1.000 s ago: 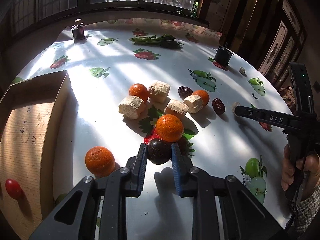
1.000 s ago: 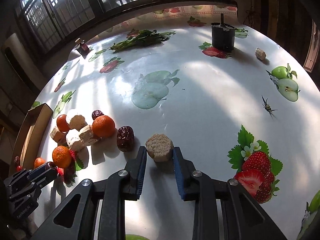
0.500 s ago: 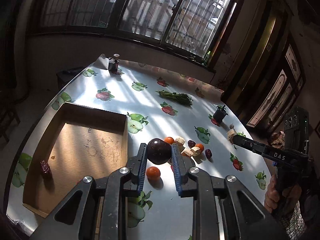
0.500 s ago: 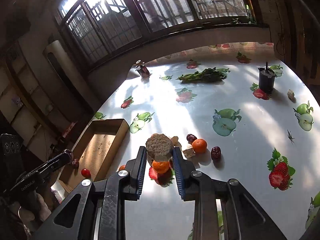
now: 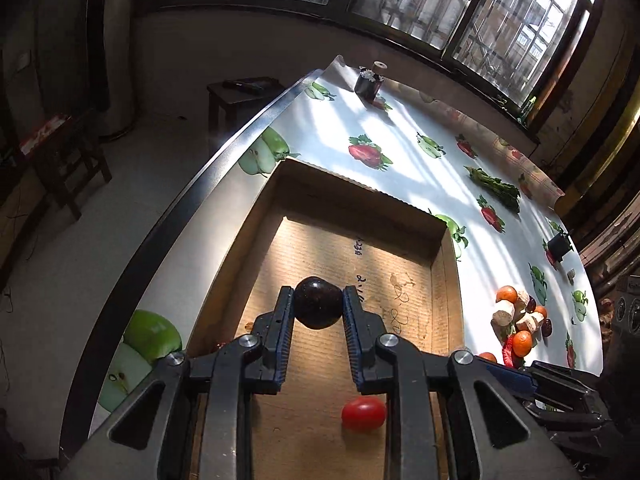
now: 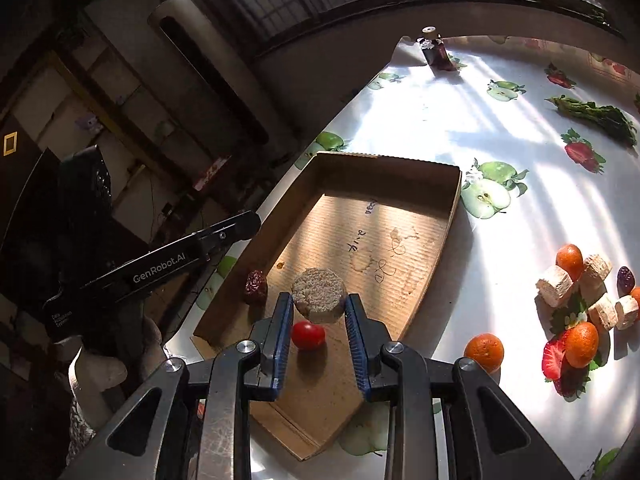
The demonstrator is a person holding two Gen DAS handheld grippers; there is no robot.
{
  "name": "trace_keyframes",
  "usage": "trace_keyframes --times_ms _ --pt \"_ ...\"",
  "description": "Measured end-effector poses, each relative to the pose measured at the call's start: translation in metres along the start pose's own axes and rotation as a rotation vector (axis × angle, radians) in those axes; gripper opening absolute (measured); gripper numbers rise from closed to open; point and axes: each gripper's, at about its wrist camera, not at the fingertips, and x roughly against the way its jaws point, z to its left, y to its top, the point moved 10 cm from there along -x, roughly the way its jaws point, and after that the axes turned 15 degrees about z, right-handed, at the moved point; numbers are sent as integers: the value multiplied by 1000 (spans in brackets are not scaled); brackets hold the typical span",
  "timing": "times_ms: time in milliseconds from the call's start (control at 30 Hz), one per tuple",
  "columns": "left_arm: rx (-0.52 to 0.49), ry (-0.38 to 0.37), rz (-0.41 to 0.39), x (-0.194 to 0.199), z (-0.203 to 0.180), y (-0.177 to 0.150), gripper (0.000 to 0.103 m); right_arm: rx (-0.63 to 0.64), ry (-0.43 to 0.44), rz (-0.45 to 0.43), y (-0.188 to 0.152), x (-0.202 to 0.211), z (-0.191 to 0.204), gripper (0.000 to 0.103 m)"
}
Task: Organize fruits
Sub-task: 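Carry the plum with the left tool into the box while the right tool carries the cake there, releasing both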
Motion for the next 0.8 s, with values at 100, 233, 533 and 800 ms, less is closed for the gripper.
trace_keyframes --times_ms 100,233,533,800 --pt "17 33 36 -20 13 -5 23 -10 -22 37 3 -34 -4 29" --pt "43 41 72 -38 24 -9 23 23 -98 64 4 -61 -4 29" --pt "85 16 92 -45 29 -12 42 48 -137 53 5 -71 0 33" --pt "62 139 -34 9 19 -24 67 48 -122 -36 3 -31 4 49"
